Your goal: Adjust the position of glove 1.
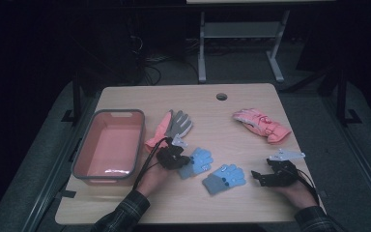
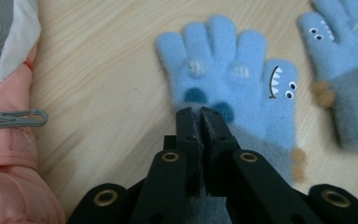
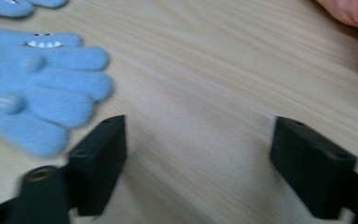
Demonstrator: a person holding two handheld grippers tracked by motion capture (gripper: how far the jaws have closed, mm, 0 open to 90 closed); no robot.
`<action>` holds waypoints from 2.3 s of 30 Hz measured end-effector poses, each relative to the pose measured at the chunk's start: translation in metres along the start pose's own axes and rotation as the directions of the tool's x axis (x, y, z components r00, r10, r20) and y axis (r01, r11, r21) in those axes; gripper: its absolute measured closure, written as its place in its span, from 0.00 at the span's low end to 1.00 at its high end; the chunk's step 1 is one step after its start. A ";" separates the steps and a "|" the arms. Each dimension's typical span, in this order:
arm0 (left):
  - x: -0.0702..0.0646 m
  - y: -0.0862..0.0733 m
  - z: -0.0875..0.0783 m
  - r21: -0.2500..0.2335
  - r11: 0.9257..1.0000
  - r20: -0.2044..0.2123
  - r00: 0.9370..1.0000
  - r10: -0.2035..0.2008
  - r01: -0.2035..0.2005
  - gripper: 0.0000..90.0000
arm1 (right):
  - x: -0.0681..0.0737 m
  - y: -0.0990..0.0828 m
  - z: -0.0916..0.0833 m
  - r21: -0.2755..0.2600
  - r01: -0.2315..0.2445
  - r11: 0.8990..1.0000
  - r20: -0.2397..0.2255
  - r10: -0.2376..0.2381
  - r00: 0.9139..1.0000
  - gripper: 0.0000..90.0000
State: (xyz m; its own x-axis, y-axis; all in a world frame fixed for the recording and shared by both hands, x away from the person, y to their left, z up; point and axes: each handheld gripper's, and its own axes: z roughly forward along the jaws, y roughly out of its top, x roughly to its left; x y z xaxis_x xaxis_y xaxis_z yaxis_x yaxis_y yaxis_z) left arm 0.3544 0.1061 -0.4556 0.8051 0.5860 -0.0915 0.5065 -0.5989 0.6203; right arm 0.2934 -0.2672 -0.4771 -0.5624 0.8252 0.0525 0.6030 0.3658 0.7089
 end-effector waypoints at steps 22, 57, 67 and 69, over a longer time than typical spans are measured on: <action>-0.009 0.025 -0.006 -0.179 0.984 0.025 1.000 -0.003 0.007 0.97 | 0.063 0.017 0.003 0.015 0.161 0.987 -0.359 -0.144 0.922 1.00; -0.051 0.032 -0.002 -0.190 0.981 0.144 0.987 0.070 -0.042 0.97 | 0.079 0.036 0.034 0.016 0.184 0.983 -0.379 -0.165 0.911 1.00; -0.069 0.033 0.009 -0.152 0.985 0.176 0.979 0.107 -0.081 0.97 | 0.079 0.038 0.037 0.015 0.183 0.983 -0.376 -0.164 0.912 1.00; -0.072 0.032 0.011 -0.142 0.987 0.187 0.977 0.107 -0.080 0.96 | 0.079 0.038 0.037 0.017 0.183 0.983 -0.376 -0.163 0.912 1.00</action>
State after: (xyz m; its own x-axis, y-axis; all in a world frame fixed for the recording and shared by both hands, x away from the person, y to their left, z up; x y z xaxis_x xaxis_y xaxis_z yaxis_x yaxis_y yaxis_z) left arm 0.3163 0.0389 -0.4379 0.8979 0.4065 -0.1688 0.3909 -0.5603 0.7303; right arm 0.2929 -0.1718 -0.4717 -0.8242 0.5313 0.1962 0.4993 0.5180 0.6945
